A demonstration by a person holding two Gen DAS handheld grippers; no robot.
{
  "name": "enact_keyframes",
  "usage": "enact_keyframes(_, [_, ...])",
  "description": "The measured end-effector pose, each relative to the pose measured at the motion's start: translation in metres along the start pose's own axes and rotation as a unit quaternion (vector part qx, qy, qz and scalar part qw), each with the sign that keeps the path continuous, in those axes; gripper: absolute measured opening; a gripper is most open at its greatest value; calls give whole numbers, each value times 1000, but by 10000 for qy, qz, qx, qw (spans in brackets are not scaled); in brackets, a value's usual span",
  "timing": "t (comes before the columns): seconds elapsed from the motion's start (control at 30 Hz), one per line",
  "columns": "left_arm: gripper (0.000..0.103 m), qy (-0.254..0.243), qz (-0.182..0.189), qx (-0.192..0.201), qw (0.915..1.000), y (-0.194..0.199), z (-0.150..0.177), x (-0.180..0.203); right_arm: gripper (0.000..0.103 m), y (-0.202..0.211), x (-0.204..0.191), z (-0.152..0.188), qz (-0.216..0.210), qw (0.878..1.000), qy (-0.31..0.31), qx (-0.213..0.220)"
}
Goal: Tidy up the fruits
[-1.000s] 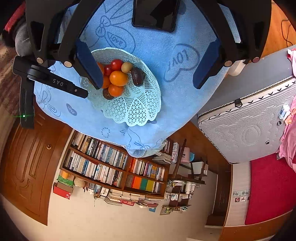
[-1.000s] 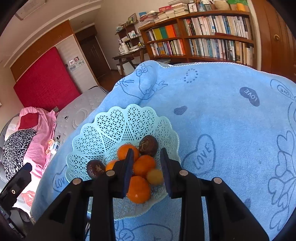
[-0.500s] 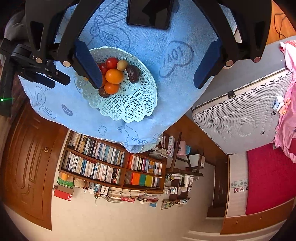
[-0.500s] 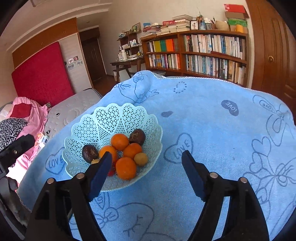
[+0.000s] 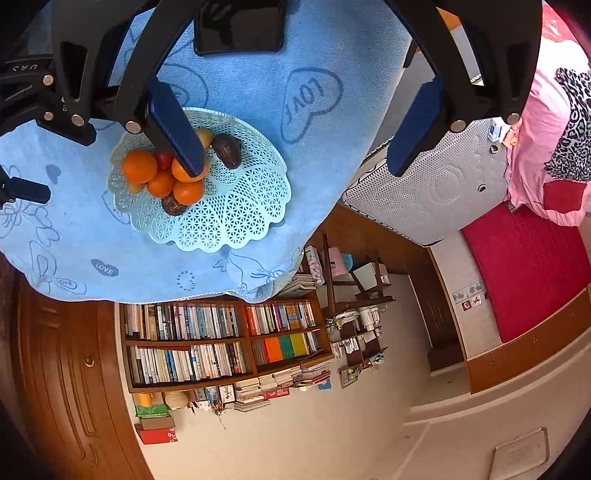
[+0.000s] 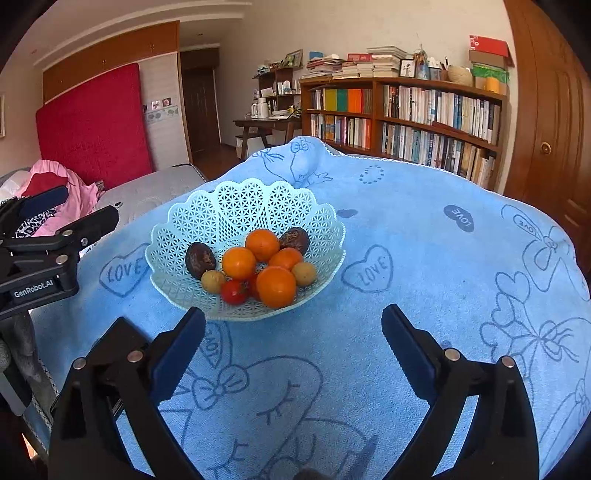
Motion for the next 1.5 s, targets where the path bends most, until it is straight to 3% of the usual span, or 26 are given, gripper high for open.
enact_keyframes(0.43, [100,-74,-76,-42,9999,-3,5,1,98,3,-14,-4,329,9991,252,40])
enact_keyframes(1.5, [100,-242,-67,49,9997,2,7,12,98,4,-23,-6,371,9984,435,48])
Point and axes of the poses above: each gripper's, at about its wrist camera, not at the fingertips, and y roughly against the way its jaws point, x to its right, z to its underside, the point moved 8 cm from there along -y, roughly the way its jaws point, and after that the axes turned 7 degrees about -z, right-handed, at the moved point
